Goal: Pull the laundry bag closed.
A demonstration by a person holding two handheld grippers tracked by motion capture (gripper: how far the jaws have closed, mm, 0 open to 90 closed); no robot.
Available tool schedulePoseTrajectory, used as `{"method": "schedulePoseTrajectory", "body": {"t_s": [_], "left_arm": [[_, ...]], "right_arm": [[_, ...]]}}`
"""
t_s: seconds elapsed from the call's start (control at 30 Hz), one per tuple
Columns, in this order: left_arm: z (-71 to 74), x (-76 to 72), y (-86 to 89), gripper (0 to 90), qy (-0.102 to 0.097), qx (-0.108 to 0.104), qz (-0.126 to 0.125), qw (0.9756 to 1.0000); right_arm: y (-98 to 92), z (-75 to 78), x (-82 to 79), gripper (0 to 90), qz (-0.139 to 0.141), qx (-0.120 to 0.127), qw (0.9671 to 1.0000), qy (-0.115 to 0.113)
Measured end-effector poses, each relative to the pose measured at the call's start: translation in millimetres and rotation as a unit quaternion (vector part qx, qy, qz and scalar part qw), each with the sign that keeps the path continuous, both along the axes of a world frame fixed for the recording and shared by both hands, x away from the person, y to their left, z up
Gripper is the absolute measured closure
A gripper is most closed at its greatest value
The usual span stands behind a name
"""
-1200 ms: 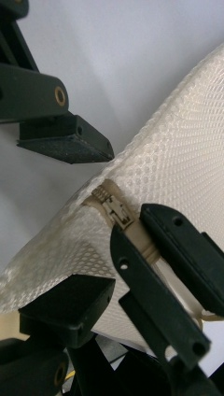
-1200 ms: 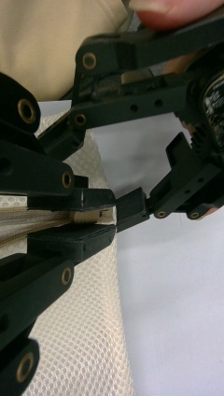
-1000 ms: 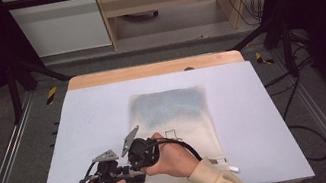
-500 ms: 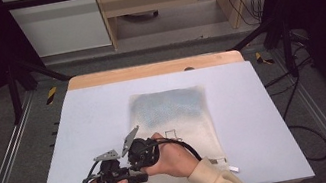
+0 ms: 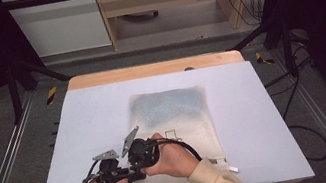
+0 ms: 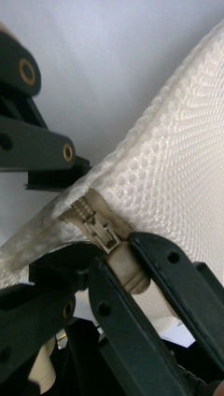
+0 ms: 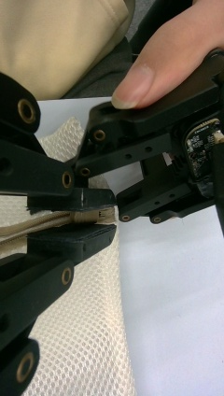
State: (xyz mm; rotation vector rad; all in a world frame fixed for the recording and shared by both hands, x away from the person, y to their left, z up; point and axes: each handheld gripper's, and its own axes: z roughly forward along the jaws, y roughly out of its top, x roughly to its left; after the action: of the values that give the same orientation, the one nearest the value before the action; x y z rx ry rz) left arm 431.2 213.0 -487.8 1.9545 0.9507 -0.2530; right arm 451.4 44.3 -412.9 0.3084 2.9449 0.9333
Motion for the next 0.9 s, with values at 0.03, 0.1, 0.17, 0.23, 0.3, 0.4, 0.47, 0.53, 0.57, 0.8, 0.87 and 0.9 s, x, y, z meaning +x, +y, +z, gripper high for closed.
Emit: {"method": "schedulePoseTrajectory", "body": {"t_s": [0.03, 0.1, 0.17, 0.23, 0.3, 0.4, 0.47, 0.53, 0.57, 0.8, 0.87, 0.9], "left_arm": [[0.4, -0.2, -0.1, 67.5, -0.002, 0.003, -0.001, 1.0], [0.5, -0.5, -0.3, 69.4, -0.005, 0.004, 0.0, 1.0], [0.6, -0.7, -0.1, 71.7, -0.007, 0.005, 0.0, 1.0], [0.3, -0.2, 0.7, 76.0, -0.007, 0.004, 0.003, 1.0], [0.2, 0.1, 0.7, 78.5, -0.005, 0.003, 0.003, 1.0], [0.3, 0.7, 0.3, 81.0, -0.004, 0.004, 0.003, 1.0], [0.8, 0.7, 0.2, 81.5, -0.004, 0.004, 0.005, 1.0], [0.7, 0.9, 0.4, 81.8, -0.003, 0.003, 0.005, 1.0], [0.8, 0.9, 0.5, 82.1, -0.004, 0.003, 0.005, 1.0], [2.3, 0.7, 1.1, 84.5, -0.008, 0.009, 0.005, 0.9999], [2.4, 1.0, 1.8, 84.8, -0.011, 0.01, 0.005, 0.9999], [2.7, 1.2, 2.1, 84.8, -0.013, 0.013, 0.004, 0.9998]], "right_arm": [[-0.1, 0.0, 0.1, 81.9, 0.0, 0.001, 1.0, -0.001], [-0.4, 0.3, -0.1, 81.8, -0.002, 0.0, 1.0, 0.0], [-0.8, 0.3, -0.2, 81.8, -0.003, 0.002, 1.0, 0.001], [-0.9, 0.3, -0.3, 81.8, -0.002, 0.002, 1.0, 0.0], [-1.0, 0.3, -0.3, 81.8, -0.001, 0.001, 1.0, -0.001], [-1.8, -0.1, -0.3, 81.8, 0.003, -0.001, 1.0, -0.004], [-1.9, -0.1, -0.2, 81.8, 0.003, -0.002, 1.0, -0.005], [-2.1, -0.1, 0.0, 81.8, 0.003, -0.002, 1.0, -0.007], [-2.3, 0.0, 0.0, 81.8, 0.003, -0.005, 0.9999, -0.01], [-2.2, -1.2, -0.3, 81.8, 0.008, -0.007, 0.9998, -0.016], [-2.6, -1.3, -0.4, 81.8, 0.007, -0.011, 0.9998, -0.018], [-2.6, -1.3, -0.4, 81.8, 0.007, -0.011, 0.9998, -0.018]]}}
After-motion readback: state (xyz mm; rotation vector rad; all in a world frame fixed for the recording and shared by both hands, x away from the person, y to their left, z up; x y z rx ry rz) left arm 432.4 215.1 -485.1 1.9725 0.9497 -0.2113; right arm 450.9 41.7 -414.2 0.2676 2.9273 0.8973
